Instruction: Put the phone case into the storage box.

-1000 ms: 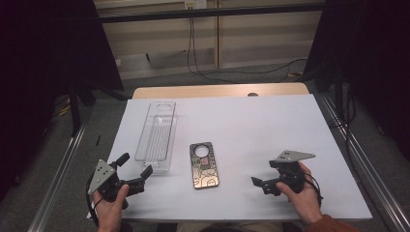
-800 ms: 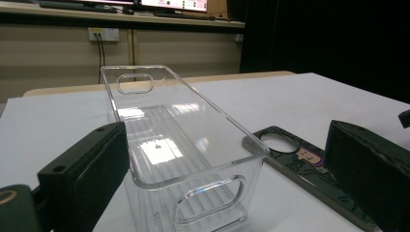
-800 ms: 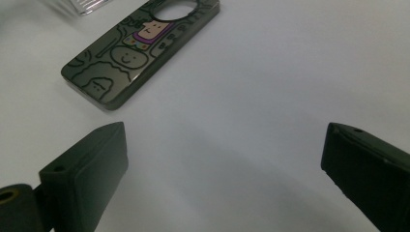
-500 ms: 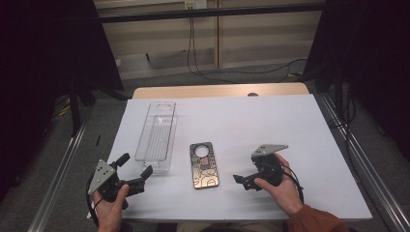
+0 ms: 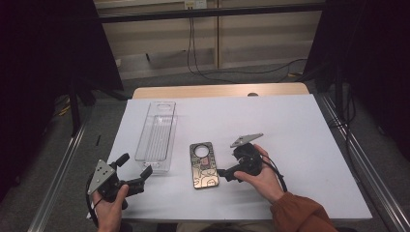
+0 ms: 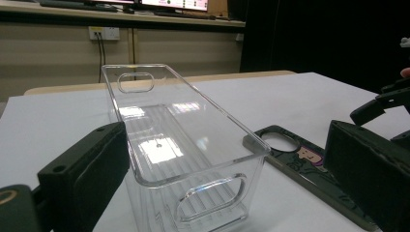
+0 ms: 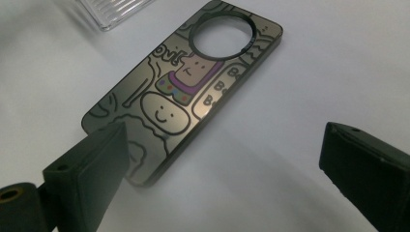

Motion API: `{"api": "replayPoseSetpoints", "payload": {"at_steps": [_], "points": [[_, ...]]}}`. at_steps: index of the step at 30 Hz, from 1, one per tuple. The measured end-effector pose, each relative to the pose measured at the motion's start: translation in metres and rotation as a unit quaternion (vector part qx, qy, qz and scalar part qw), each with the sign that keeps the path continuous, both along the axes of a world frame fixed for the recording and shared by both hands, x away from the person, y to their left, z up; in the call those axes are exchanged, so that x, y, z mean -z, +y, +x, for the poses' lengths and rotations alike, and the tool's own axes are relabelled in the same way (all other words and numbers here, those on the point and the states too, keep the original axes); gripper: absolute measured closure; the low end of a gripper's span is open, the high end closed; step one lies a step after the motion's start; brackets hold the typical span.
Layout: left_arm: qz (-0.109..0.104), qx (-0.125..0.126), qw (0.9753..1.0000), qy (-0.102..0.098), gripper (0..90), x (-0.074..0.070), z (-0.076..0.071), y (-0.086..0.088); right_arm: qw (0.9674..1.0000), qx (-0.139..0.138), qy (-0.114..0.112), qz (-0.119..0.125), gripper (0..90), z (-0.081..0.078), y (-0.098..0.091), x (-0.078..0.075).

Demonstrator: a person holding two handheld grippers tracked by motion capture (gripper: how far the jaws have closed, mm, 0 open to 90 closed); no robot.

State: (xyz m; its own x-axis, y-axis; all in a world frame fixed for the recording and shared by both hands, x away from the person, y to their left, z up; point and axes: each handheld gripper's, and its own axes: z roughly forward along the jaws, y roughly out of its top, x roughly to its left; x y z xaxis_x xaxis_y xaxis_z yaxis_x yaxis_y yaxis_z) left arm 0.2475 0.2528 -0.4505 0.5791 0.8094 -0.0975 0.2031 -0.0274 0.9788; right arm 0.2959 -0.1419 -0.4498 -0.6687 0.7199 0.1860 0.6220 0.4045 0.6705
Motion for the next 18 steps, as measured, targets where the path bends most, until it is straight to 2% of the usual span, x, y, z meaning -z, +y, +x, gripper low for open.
{"api": "replayPoseSetpoints", "payload": {"at_steps": [5,6,17,18], "points": [[-0.002,-0.001,1.0,-0.002,2.8,0.0,0.0,0.0,0.9997,-0.016,0.016,-0.002,4.3,0.007,0.015,-0.002],[0.0,-0.002,1.0,-0.003,2.8,0.0,0.0,0.0,0.9997,-0.015,0.016,-0.011,4.3,0.008,0.017,-0.002],[0.001,-0.001,1.0,0.0,2.8,0.0,0.0,0.001,0.9984,-0.026,0.029,-0.041,3.7,0.023,0.044,-0.004],[0.001,-0.001,1.0,-0.001,2.8,0.0,0.0,0.001,0.9975,-0.027,0.039,-0.053,3.8,0.025,0.049,-0.003]]}}
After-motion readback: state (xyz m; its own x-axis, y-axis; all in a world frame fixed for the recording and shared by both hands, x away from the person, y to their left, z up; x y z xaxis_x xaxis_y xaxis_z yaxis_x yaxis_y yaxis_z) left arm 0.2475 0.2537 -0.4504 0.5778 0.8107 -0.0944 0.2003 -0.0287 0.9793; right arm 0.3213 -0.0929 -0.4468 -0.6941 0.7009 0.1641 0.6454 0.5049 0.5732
